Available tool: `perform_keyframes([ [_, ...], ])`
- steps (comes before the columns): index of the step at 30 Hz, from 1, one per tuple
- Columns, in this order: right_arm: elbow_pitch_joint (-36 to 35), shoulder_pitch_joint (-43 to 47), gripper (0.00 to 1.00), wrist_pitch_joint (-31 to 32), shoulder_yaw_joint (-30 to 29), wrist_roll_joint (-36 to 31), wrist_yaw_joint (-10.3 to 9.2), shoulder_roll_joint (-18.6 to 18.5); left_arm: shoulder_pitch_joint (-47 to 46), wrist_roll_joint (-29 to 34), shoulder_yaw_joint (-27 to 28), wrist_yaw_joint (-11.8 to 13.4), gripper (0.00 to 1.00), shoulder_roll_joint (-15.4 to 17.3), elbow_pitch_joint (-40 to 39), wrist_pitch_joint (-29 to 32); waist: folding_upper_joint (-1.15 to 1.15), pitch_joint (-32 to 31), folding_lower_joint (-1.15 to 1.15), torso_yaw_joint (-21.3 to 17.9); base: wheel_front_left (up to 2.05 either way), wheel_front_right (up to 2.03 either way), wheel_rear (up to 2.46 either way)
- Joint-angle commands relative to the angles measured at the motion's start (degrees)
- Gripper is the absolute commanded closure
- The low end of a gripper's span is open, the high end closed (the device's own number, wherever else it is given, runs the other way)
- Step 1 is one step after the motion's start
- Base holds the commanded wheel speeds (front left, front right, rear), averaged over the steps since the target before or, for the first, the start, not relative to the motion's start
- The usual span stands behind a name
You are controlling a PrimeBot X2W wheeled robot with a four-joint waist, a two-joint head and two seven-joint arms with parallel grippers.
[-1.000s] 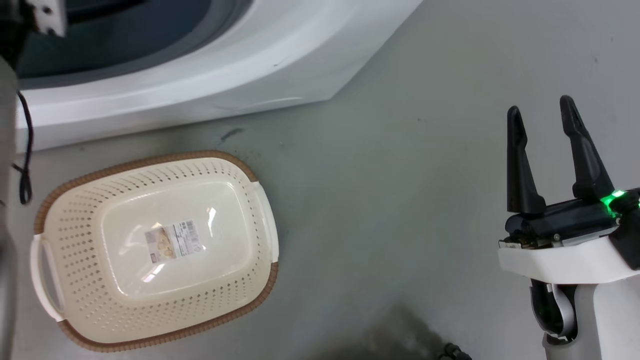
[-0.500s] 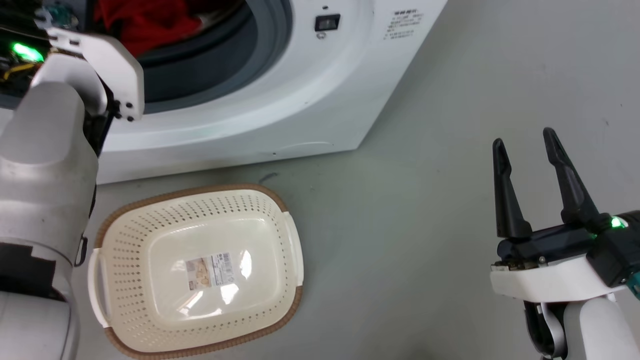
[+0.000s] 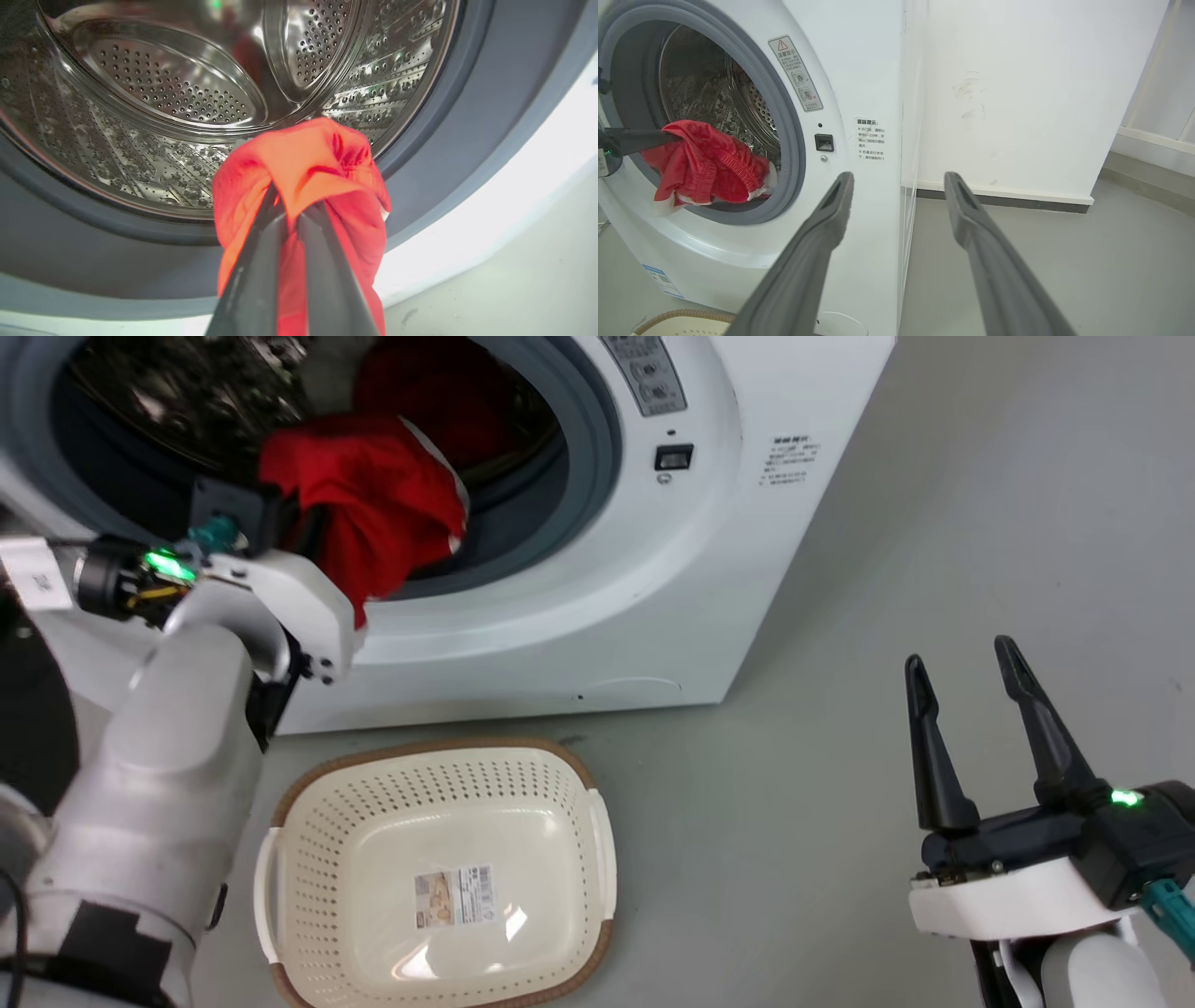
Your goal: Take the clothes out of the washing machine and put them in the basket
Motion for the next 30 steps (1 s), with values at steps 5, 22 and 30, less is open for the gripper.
perform_keyframes([
  [5,0.9,3.1,0.0,-0.1,-0.4,-0.2,-0.04,0.1,8.1,-0.6,2.2,2.2,1.0,0.8,-10.9,-0.5,0.0,-5.3,0.01,2.6,0.0,0.0,0.0],
  [22,2.1,8.4,0.0,-0.1,-0.2,-0.7,-0.04,0.1,28.0,-0.4,5.2,9.9,1.0,8.8,-47.6,2.9,0.0,-12.0,0.01,5.2,0.0,0.0,0.0],
  [30,2.5,9.1,0.0,-0.1,0.1,-0.5,-0.04,0.1,33.3,-0.1,6.0,13.4,1.0,12.6,-62.0,7.7,0.0,-12.6,0.01,5.7,0.0,0.0,0.0],
])
